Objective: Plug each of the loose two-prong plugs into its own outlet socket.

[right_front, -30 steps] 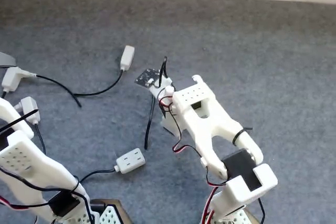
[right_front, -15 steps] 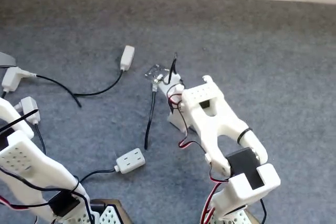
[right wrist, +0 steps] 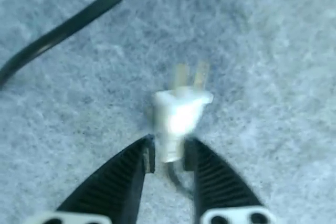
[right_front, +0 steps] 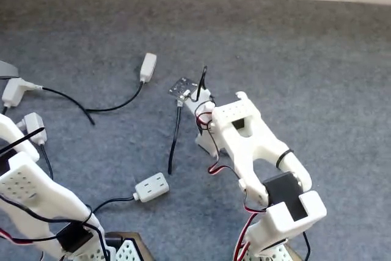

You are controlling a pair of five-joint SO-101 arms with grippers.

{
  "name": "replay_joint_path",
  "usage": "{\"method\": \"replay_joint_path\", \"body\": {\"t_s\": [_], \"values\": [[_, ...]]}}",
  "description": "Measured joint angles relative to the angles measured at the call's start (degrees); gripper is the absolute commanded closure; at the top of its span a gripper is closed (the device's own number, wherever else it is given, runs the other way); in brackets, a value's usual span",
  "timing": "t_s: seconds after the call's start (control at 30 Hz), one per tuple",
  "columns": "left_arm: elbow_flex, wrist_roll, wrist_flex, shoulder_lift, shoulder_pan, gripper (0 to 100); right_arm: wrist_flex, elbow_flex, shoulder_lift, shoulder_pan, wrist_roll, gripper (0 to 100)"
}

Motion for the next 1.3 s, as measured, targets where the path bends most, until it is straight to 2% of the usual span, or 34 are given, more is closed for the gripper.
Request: {"method": "replay_joint_path", "body": {"t_s": [0.27, 0.47, 0.7, 0.77, 0.93, 1.3], "values": [[0.0, 0.0, 0.0, 0.0, -0.3, 61, -1.7, 2.0, 0.0, 0.1, 0.0, 97.3], [0.0, 0.0, 0.0, 0.0, -1.0, 61, -1.6, 2.0, 0.0, 0.1, 0.0, 86.0], [0.0, 0.0, 0.0, 0.0, -1.1, 61, -1.3, 3.6, 0.0, 0.1, -1.0, 85.8], [0.0, 0.0, 0.0, 0.0, -1.0, 61, -1.6, 3.6, 0.0, 0.1, -1.0, 87.2], [0.0, 0.0, 0.0, 0.0, -1.1, 61, -3.9, 3.7, 0.0, 0.2, -1.2, 98.5], [0.0, 0.0, 0.0, 0.0, -1.1, 61, -4.5, 3.7, 0.0, 0.3, -1.5, 99.4]]}}
